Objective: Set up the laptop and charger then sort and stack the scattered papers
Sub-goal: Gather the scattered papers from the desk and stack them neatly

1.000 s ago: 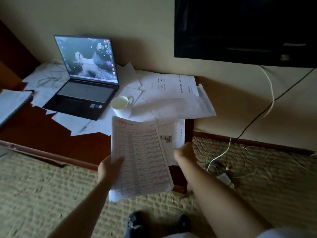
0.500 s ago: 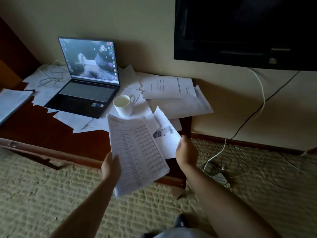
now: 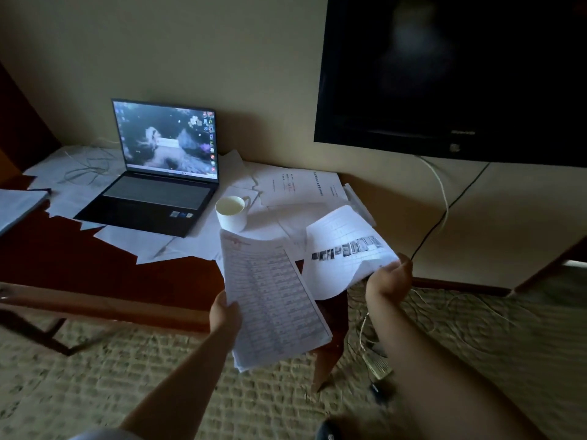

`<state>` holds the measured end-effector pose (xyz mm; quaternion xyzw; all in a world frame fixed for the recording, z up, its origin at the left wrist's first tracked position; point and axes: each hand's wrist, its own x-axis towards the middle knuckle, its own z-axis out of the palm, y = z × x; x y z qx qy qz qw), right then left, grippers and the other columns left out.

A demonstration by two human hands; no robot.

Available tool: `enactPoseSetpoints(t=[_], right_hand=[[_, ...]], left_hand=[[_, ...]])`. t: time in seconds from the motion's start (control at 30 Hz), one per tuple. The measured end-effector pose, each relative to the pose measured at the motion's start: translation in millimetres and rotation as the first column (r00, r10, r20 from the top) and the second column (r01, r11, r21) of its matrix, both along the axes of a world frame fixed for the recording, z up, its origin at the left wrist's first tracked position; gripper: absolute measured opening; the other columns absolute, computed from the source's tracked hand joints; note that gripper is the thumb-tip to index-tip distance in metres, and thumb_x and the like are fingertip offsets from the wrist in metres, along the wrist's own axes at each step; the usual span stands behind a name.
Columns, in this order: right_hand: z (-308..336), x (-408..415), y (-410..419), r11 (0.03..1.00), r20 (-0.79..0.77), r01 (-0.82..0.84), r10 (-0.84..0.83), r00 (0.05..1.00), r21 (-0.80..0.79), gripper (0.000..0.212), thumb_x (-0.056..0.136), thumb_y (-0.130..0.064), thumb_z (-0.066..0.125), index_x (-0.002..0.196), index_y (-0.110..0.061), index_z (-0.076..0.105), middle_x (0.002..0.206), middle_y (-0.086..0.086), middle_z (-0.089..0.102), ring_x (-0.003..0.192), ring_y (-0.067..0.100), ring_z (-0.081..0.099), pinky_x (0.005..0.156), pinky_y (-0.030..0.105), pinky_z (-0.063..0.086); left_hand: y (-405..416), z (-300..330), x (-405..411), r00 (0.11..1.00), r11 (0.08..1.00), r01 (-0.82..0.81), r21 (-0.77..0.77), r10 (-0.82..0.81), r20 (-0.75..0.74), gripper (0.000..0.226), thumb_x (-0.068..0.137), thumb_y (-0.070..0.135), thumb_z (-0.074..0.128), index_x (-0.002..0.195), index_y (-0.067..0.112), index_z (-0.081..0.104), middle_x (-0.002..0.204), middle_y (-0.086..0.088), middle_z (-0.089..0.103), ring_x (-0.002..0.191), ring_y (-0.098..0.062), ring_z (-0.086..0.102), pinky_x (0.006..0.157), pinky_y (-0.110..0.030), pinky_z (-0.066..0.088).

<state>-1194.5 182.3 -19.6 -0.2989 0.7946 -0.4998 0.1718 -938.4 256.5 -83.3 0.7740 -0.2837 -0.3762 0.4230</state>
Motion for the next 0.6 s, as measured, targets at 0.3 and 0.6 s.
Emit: enactPoseSetpoints(t=[0.3, 0.6], right_hand=[[36, -7, 14, 0.942, 0.324, 0.330, -0.294, 0.899, -0.060, 0.038, 0.102, -0.018, 0.028, 0.125, 0.001, 0.052, 0.126, 0.022, 0.056, 0.114, 0.036, 0.056, 0.091, 0.038, 0.045], [16, 7, 43, 0.965, 0.583, 0.221, -0.261, 0.769, 0.139, 0.031, 0.097, -0.011, 0.046, 0.123, 0.001, 0.055, 0.114, 0.016, 0.065, 0.093, 0.025, 0.064, 0.068, 0.029, 0.052]], left_hand=[[4, 13, 0, 0.997, 0.998, 0.056, -0.010, -0.057, -0.052, 0.029, 0.087, 0.000, 0.040, 0.107, 0.010, 0.059, 0.095, -0.009, 0.060, 0.090, -0.028, 0.056, 0.074, -0.033, 0.043], [3, 14, -31, 0.956, 0.993, 0.111, 0.048, -0.094, -0.278, 0.034, 0.086, -0.003, 0.038, 0.112, 0.004, 0.059, 0.101, -0.015, 0.063, 0.087, -0.030, 0.060, 0.078, -0.041, 0.053]])
